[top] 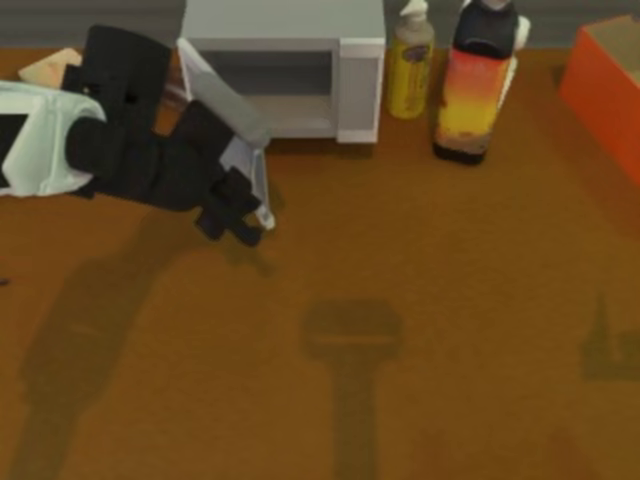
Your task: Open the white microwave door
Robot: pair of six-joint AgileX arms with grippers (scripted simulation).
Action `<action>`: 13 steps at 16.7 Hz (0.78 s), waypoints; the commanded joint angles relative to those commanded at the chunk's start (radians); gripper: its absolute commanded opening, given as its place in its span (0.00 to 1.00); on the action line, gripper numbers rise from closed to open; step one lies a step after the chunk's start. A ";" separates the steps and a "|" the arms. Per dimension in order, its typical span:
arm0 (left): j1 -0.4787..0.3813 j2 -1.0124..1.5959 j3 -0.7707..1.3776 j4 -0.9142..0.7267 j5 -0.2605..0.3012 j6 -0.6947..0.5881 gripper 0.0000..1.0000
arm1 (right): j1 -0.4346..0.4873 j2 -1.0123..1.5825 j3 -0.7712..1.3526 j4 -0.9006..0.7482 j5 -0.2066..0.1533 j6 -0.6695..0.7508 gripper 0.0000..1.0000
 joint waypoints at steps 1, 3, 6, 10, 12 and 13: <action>0.007 -0.001 0.001 -0.005 0.008 0.012 0.00 | 0.000 0.000 0.000 0.000 0.000 0.000 1.00; 0.019 -0.005 0.004 -0.014 0.025 0.042 0.00 | 0.000 0.000 0.000 0.000 0.000 0.000 1.00; 0.033 -0.005 0.003 -0.028 0.042 0.071 0.00 | 0.000 0.000 0.000 0.000 0.000 0.000 1.00; 0.033 -0.005 0.003 -0.028 0.042 0.071 0.00 | 0.000 0.000 0.000 0.000 0.000 0.000 1.00; 0.033 -0.005 0.003 -0.028 0.042 0.071 0.00 | 0.000 0.000 0.000 0.000 0.000 0.000 1.00; 0.033 -0.005 0.003 -0.028 0.042 0.071 0.00 | 0.000 0.000 0.000 0.000 0.000 0.000 1.00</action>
